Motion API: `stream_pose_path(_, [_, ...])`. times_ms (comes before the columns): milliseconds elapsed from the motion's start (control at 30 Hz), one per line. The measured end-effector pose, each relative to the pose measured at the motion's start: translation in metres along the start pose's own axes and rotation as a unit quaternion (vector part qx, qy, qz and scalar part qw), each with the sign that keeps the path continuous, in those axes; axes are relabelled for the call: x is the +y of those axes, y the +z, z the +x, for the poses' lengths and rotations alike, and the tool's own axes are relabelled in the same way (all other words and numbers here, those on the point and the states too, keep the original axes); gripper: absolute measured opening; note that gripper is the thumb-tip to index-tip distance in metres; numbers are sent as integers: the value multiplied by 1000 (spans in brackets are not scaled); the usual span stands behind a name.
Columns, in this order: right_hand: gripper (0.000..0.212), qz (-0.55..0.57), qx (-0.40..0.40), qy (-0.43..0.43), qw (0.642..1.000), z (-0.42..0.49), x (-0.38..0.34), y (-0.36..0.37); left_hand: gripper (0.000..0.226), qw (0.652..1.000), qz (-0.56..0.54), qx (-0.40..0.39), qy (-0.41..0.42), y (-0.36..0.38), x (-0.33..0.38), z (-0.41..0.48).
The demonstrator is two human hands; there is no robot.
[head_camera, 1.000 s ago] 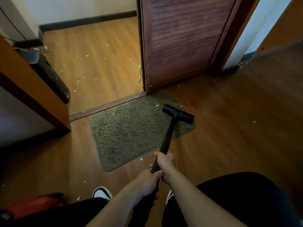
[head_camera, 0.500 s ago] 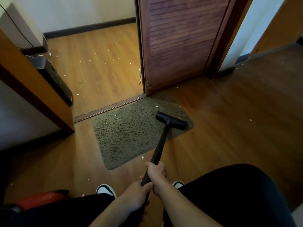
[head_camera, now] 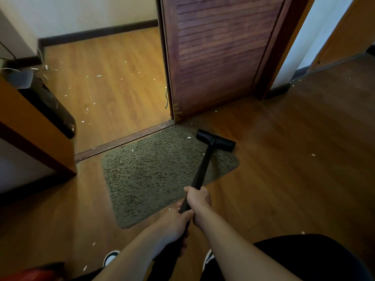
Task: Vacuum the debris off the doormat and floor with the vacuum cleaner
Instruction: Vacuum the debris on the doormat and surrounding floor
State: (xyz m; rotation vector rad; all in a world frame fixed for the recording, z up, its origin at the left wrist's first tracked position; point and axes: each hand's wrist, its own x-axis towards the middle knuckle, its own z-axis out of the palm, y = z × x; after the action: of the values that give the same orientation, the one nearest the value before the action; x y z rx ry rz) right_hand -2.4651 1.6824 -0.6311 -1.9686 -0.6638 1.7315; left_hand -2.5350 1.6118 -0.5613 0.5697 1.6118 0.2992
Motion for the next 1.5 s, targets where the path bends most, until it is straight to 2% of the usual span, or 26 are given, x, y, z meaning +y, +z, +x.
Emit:
stream_pose_path(233, [26, 8, 26, -12, 1000, 36, -23, -3, 33, 999, 20, -1, -25, -2, 29, 27])
stream_pose_path(400, [37, 10, 28, -11, 999, 52, -36, 2, 30, 1000, 7, -5, -21, -1, 45, 35])
stream_pose_path(500, [27, 29, 27, -4, 999, 47, -40, -4, 31, 1000, -5, -12, -23, -1, 46, 33])
stream_pose_path(700, [37, 14, 19, 1, 1000, 27, -19, 4, 29, 1000, -6, -18, -23, -4, 26, 16])
stream_pose_path(867, [38, 6, -2, 13, 1000, -9, 9, 3, 4, 1000, -3, -9, 10, -6, -5, -13])
stream_pose_path(1000, [47, 26, -7, 16, 1000, -26, 39, 21, 23, 998, 26, -11, 56, -12, -33, -34])
stream_pose_path(1267, [41, 9, -10, 22, 1000, -44, 65, 14, 18, 996, 78, -15, 44, -8, -49, -48])
stream_pose_path(1500, [47, -16, -7, 22, 1000, -43, 69, 12, 17, 998, 43, -40, 40, -2, -50, -56])
